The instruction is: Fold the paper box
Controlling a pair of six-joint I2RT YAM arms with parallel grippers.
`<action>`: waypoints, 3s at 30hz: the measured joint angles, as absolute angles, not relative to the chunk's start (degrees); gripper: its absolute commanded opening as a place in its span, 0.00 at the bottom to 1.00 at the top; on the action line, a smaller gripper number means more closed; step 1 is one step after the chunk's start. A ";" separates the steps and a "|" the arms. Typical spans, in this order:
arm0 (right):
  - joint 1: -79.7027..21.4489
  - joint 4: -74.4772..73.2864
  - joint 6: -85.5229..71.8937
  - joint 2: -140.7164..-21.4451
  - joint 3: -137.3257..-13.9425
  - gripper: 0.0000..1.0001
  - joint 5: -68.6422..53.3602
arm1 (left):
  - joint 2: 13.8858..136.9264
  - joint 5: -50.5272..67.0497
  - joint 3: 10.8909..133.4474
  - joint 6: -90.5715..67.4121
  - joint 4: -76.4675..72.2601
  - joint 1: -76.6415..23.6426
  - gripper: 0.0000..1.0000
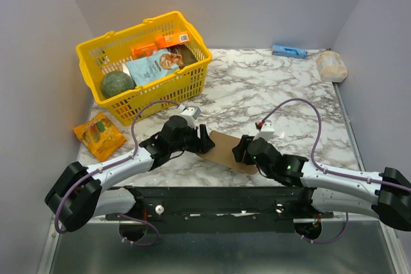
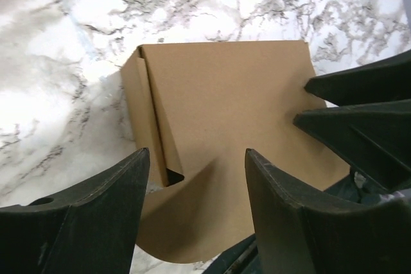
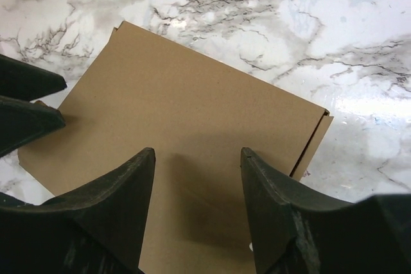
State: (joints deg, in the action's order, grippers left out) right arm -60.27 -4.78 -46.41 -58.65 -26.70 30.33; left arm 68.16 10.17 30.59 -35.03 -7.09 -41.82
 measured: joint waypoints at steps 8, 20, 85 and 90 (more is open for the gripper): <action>-60.27 -12.95 -44.49 -52.62 -28.14 0.92 31.03 | 68.03 6.94 29.78 -33.17 -7.14 -41.63 0.81; -59.40 -19.64 -49.34 -45.80 -25.19 0.85 30.81 | 73.06 7.31 28.14 -33.08 -11.79 -40.82 0.64; -80.60 -17.08 -3.79 -89.62 -47.40 0.97 46.19 | 51.83 18.81 36.21 -30.61 9.58 -21.41 0.99; -81.28 -17.39 -3.46 -94.72 -50.41 0.86 48.62 | 51.88 20.01 36.21 -30.61 9.58 -20.93 0.99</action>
